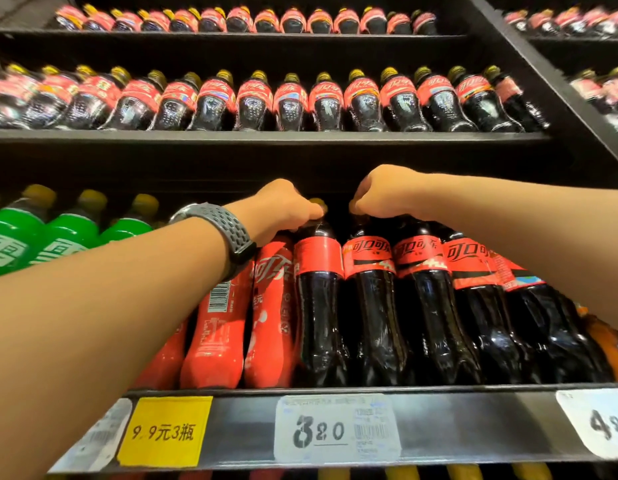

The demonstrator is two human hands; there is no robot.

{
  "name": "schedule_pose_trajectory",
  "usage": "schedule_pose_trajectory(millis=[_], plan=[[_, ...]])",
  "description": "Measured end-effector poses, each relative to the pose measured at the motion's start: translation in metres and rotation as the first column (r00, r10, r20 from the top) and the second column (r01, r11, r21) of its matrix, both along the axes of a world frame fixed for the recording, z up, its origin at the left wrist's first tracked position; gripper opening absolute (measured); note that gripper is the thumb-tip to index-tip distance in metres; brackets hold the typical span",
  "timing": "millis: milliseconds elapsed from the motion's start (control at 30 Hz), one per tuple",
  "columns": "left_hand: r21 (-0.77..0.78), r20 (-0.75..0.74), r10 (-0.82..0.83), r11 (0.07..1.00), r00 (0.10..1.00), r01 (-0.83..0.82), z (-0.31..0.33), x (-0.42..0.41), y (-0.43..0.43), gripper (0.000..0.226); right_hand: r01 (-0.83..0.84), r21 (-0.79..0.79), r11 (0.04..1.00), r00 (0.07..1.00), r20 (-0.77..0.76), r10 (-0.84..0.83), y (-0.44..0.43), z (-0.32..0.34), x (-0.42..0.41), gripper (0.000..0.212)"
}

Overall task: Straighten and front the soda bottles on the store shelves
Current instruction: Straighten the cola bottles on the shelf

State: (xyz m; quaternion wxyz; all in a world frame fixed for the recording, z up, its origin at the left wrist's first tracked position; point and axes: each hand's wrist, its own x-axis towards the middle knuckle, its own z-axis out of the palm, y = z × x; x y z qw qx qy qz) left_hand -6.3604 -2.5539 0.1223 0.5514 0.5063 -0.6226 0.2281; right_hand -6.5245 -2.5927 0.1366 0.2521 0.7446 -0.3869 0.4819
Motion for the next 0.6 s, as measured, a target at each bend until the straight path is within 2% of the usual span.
schedule_pose_trajectory(millis=[100,200,267,333,433,533,600], plan=[[-0.036,0.132,0.246,0.969,0.960,-0.244,0.006,0.013,0.005,0.034,0.055,-0.157,0.986,0.998,0.022,-0.052,0.002,-0.001,0.004,0.036],[-0.209,0.270,0.455,0.888,0.849,-0.410,0.000,0.028,0.009,0.028,-0.012,-0.286,0.958,1.000,0.021,0.019,0.007,-0.002,0.020,0.042],[-0.291,0.300,0.538,0.838,0.788,-0.462,-0.004,0.035,0.007,0.032,-0.009,-0.256,0.967,1.000,-0.003,0.009,0.010,-0.002,0.036,0.053],[-0.314,0.292,0.574,0.813,0.765,-0.490,-0.007,0.039,0.003,0.034,0.054,-0.222,0.974,0.998,-0.027,-0.061,0.012,-0.002,0.050,0.060],[-0.340,0.296,0.641,0.764,0.708,-0.549,-0.005,0.039,0.000,0.035,0.099,-0.203,0.974,0.995,-0.004,-0.102,0.012,0.001,0.058,0.058],[-0.372,0.317,0.715,0.698,0.624,-0.611,-0.001,0.035,-0.003,0.034,0.060,-0.164,0.985,0.998,0.018,-0.058,0.014,0.002,0.058,0.052],[-0.331,0.331,0.698,0.716,0.635,-0.614,0.000,0.033,-0.004,0.030,0.034,-0.124,0.992,0.999,0.028,-0.030,0.015,0.004,0.057,0.046]])
